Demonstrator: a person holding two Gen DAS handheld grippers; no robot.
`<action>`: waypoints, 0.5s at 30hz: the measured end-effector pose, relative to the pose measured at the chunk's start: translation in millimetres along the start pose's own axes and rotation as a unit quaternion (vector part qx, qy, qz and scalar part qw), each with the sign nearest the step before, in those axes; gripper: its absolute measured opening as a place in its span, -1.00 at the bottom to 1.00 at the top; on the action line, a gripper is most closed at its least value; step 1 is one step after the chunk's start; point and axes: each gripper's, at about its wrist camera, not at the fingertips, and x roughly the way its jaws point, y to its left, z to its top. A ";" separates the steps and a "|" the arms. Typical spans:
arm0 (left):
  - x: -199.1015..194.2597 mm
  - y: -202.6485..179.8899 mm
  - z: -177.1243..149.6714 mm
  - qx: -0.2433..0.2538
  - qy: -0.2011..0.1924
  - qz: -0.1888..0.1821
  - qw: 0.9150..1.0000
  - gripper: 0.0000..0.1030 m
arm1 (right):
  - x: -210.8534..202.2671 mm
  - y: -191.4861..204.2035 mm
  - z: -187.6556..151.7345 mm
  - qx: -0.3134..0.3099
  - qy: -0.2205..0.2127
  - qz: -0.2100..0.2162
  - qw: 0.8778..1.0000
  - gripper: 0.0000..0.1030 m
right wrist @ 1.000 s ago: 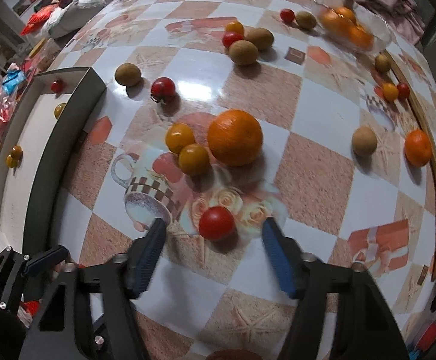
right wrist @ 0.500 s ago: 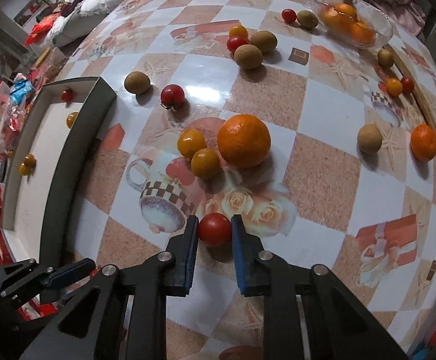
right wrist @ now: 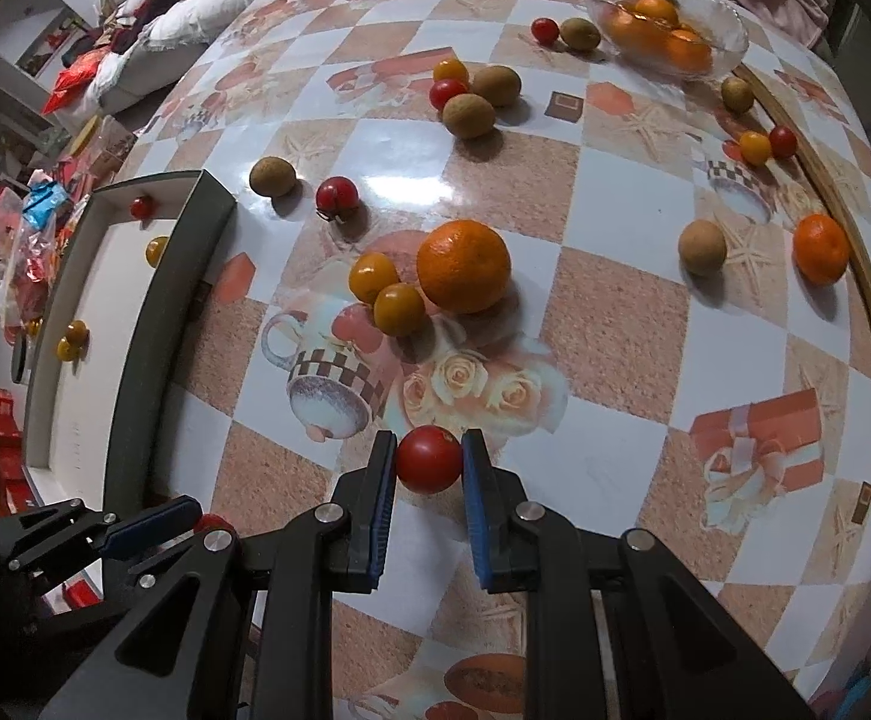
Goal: Organize fruits
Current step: 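Grasp a red cherry tomato with the right tool while the left tool grasps another red one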
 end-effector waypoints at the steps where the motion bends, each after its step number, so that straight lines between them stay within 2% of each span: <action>1: 0.7 -0.4 -0.7 0.003 -0.004 0.008 1.000 -0.54 | 0.5 -0.4 -0.7 0.000 0.001 0.000 1.000 -0.54; 5: 5.8 2.5 -5.0 0.014 -0.006 0.039 0.999 -0.54 | 2.5 0.6 -3.8 0.001 0.004 0.001 1.000 -0.54; 8: 12.2 7.5 -9.2 0.008 0.008 0.042 0.999 -0.54 | 4.5 2.7 -5.4 0.002 0.007 0.004 1.000 -0.54; 9: 12.0 6.5 -10.9 0.010 0.001 0.046 0.999 -0.54 | 4.9 3.3 -6.0 0.004 0.007 0.005 1.000 -0.54; 12: 13.5 -3.2 -13.7 0.035 -0.003 0.069 0.997 -0.53 | 5.9 3.8 -6.5 0.007 0.008 0.008 1.000 -0.54; 15: 13.3 -6.9 -16.2 0.038 -0.005 0.067 0.997 -0.54 | 4.6 2.9 -8.2 0.010 0.007 0.009 1.000 -0.54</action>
